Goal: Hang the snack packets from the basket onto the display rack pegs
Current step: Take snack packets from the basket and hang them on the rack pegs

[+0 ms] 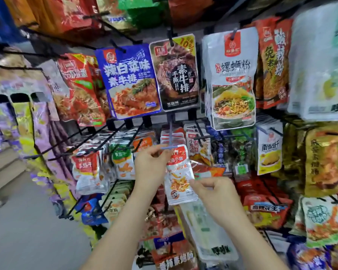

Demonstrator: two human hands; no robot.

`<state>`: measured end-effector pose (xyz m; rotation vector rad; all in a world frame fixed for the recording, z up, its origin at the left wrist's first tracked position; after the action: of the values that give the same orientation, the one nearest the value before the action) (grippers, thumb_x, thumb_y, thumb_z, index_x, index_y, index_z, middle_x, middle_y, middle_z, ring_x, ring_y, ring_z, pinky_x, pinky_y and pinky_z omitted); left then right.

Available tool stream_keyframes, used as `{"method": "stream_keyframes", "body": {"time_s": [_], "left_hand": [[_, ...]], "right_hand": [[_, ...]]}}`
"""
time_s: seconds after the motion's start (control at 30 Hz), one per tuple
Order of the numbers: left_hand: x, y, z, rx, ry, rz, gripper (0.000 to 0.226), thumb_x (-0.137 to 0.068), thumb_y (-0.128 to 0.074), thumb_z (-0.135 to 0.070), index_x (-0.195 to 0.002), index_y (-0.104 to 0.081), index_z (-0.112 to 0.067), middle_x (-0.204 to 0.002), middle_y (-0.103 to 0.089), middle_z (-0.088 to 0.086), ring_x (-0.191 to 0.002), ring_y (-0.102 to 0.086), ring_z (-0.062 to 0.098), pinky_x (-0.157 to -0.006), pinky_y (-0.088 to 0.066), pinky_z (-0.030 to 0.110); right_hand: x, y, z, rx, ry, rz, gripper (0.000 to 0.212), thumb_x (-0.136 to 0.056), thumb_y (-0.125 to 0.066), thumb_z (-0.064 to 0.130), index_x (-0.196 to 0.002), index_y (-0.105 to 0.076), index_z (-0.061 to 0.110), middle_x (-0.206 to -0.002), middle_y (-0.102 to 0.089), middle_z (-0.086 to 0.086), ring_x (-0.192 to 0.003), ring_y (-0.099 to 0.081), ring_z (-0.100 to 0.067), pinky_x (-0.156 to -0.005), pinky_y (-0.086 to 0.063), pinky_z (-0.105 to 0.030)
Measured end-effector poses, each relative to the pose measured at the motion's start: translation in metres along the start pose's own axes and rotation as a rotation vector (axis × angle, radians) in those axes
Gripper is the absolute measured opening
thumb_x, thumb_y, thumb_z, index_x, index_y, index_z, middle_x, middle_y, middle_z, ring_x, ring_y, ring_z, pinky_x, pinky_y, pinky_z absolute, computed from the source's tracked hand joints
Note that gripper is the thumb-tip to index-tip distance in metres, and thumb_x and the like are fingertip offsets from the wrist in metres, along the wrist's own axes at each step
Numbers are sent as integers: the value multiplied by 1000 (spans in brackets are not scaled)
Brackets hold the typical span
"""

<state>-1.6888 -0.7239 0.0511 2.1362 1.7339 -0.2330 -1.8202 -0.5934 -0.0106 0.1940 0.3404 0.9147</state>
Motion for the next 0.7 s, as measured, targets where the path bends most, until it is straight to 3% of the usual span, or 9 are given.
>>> {"method": "stream_keyframes", "body": {"time_s": [0.03,0.1,0.27,0.47,0.6,0.7], "left_hand": [[-2,0,-1,-12,-15,18,14,-88,-69,-12,-85,-75,-23,-73,-69,-7,-67,-60,7,-63,-52,25],[-6,0,-2,-44,-25,51,12,-89,-67,-10,-93,-77,-15,-73,-69,-7,-62,-58,2,-56,-47,17],[-11,-1,4,-24,27,102,15,-91,-63,-10,-94,-77,-16,-79,-74,3,-73,-65,19,-67,-53,32],[-20,-2,4,-89,63,90,9,-85,-72,-13,-91,-78,-15,-79,-72,-1,-69,-65,13,-64,-55,29],[-17,0,-3,-129,-16,31,5,-83,-75,-15,-86,-76,-19,-72,-68,-6,-59,-58,5,-54,-47,19],[-1,4,-7,-114,-160,-54,15,-80,-77,-20,-86,-66,-29,-69,-53,-13,-59,-45,7,-54,-37,13]], "right_hand": [[0,-2,0,21,9,2,53,-92,-65,31,-43,-54,17,-43,-32,13,-41,-39,-4,-64,-47,-24],[-1,-4,3,50,29,0,61,-93,-64,30,-41,-34,19,-47,-18,8,-45,-21,-7,-73,-53,-35],[-6,-8,1,59,25,-1,59,-91,-66,30,-41,-37,16,-44,-21,8,-42,-24,-6,-74,-52,-35],[-4,-8,0,10,-30,30,61,-92,-66,29,-43,-30,19,-48,-18,6,-44,-20,-10,-85,-54,-40],[-6,-10,-7,-4,-47,36,58,-91,-66,34,-48,-39,5,-49,-30,-14,-46,-34,-28,-88,-53,-39],[-9,-13,-12,-6,-48,37,59,-91,-66,33,-45,-37,11,-50,-27,0,-47,-34,-14,-87,-53,-40]]}}
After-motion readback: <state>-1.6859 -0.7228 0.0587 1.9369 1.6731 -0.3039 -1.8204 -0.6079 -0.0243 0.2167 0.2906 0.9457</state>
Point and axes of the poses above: each hand's wrist, its own x-axis away from the middle knuckle, its own y-axis out of the back of the hand, z = x × y, the point moved 9 cm from there along -x, towards the middle knuckle
